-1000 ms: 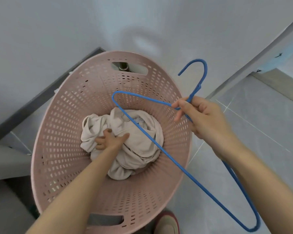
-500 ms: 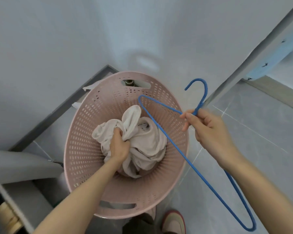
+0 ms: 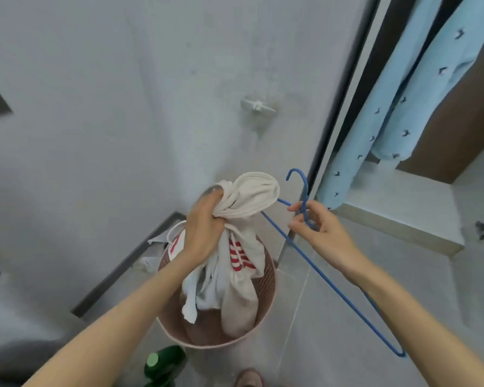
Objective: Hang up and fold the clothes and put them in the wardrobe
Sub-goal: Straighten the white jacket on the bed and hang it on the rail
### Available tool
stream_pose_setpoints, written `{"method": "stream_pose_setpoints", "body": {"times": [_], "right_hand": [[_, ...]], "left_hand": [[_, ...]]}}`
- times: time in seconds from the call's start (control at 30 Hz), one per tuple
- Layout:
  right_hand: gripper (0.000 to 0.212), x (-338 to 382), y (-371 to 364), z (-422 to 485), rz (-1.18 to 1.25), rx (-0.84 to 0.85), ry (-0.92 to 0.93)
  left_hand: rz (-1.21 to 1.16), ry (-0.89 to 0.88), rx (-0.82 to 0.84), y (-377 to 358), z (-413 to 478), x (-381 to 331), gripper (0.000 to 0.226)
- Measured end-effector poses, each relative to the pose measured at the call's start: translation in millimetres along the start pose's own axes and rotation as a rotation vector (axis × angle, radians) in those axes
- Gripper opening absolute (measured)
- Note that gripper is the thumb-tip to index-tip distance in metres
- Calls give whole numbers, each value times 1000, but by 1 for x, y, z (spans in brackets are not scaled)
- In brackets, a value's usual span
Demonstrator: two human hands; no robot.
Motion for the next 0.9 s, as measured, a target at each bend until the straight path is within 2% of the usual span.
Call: {"method": "stream_pose_setpoints", "body": {"times": [0.1,0.27,0.43,0.57,0.63,0.77,0.9], "right_hand": [[39,47,23,-27,-8,-55,73],[76,121,64,-72,-10,-202,229],[96,171,108,-121,-9,-411,350],[109,182,152,-167,34,-522,417],[104,181,177,-191,11,-625,404],[74,168,228,-246,-8,-886,367],[52,164,272,-316,-115,-1073,313]], "left_hand": [[2,-146,-58,37,15,-80,43],[-81,-352,-111,84,32,-202,55],[-217,-463,-115,98,27,-312,52],[-373,-568,-69,83,8,-383,48],[-473,-591,-2,65,-4,-412,47],[-654,-662,174,23,-38,-469,43],[-802,-689,340,-11,-78,-529,37]]}}
Point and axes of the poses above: each hand's wrist, its own z-axis towards the middle knuckle, its own y-axis out of the back of the hand, x = y × z, the point moved 1 cm from there along z, towards the middle knuckle, and after that the axes turned 2 degrees about -x, right-handed, at the moved point
